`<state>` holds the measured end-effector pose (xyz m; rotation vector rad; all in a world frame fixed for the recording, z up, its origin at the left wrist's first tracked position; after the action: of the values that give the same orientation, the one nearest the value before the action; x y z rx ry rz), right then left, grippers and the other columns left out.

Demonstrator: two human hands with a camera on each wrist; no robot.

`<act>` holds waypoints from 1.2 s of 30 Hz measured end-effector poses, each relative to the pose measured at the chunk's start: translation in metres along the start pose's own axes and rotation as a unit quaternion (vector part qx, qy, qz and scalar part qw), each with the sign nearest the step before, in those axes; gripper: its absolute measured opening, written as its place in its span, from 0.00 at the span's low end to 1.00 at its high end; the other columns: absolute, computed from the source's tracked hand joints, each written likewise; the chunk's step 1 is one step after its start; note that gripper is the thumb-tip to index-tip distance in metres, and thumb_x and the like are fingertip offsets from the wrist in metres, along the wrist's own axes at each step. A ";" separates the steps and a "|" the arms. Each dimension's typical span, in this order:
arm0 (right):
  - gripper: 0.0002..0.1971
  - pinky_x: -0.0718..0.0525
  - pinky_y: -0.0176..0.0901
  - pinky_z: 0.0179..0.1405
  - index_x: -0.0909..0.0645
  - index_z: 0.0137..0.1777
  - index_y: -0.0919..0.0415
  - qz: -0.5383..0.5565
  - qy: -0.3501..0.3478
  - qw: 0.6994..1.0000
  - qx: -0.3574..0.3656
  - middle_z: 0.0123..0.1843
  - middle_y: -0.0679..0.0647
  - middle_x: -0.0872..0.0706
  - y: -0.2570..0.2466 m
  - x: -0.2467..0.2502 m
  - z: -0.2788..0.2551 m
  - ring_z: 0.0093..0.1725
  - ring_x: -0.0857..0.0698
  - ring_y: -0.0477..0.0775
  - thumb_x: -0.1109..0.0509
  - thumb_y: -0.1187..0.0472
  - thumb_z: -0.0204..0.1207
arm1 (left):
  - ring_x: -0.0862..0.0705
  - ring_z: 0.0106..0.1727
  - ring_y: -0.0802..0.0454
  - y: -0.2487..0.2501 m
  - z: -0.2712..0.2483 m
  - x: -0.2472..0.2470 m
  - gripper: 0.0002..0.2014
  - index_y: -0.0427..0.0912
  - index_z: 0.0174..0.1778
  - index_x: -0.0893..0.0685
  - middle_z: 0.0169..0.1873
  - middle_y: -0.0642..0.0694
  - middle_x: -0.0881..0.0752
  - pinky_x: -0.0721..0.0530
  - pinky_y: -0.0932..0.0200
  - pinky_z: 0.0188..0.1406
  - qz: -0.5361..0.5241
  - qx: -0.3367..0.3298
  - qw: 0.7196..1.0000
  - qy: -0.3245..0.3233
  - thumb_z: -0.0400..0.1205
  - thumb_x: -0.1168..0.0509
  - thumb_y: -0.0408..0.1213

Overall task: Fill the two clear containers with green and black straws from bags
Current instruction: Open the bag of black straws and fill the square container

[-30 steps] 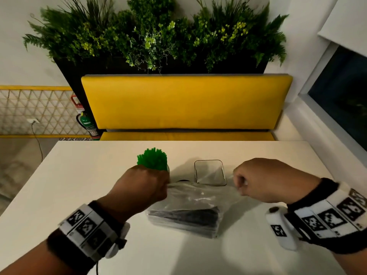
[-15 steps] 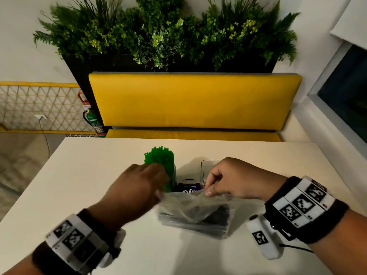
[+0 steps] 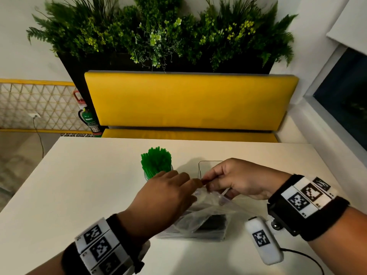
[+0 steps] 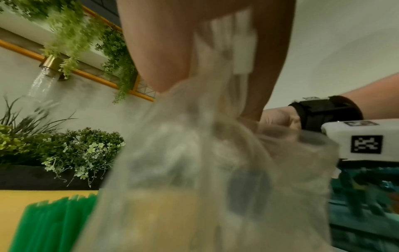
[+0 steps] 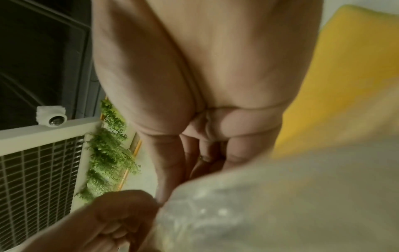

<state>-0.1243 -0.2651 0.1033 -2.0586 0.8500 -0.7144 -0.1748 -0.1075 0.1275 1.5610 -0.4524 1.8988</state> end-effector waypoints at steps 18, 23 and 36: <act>0.09 0.14 0.43 0.38 0.10 0.52 0.61 0.035 -0.027 0.999 -0.003 0.44 0.54 0.10 0.004 0.007 -0.006 0.44 0.16 0.51 0.25 0.63 0.74 | 0.22 0.43 0.65 -0.018 0.000 0.011 0.08 0.55 0.56 0.12 0.45 0.60 0.13 0.31 0.82 0.38 -0.147 0.092 0.985 -0.018 0.83 0.32 0.40; 0.07 0.15 0.42 0.37 0.10 0.51 0.59 -0.021 0.001 0.999 0.028 0.47 0.54 0.08 -0.003 0.005 -0.007 0.46 0.13 0.49 0.28 0.66 0.78 | 0.24 0.38 0.66 -0.016 0.001 0.016 0.02 0.54 0.44 0.12 0.39 0.59 0.15 0.32 0.81 0.34 -0.140 0.083 0.986 -0.020 0.80 0.27 0.41; 0.13 0.20 0.41 0.41 0.14 0.46 0.47 -0.239 0.082 0.965 0.071 0.41 0.41 0.15 -0.006 0.018 -0.011 0.37 0.17 0.40 0.38 0.63 0.85 | 0.13 0.45 0.65 -0.070 -0.036 0.004 0.06 0.63 0.53 0.13 0.43 0.64 0.10 0.14 0.56 0.46 -0.206 0.203 0.950 -0.117 0.82 0.30 0.46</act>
<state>-0.1187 -0.2804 0.1177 -2.1100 0.3688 -1.1843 -0.1559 -0.0328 0.1137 1.9751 0.1791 1.5478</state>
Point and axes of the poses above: each hand's wrist, its own z-axis towards the middle knuckle, its own x-axis out of the back of the hand, y = z × x, the point moved 6 cm from there along z, towards the middle knuckle
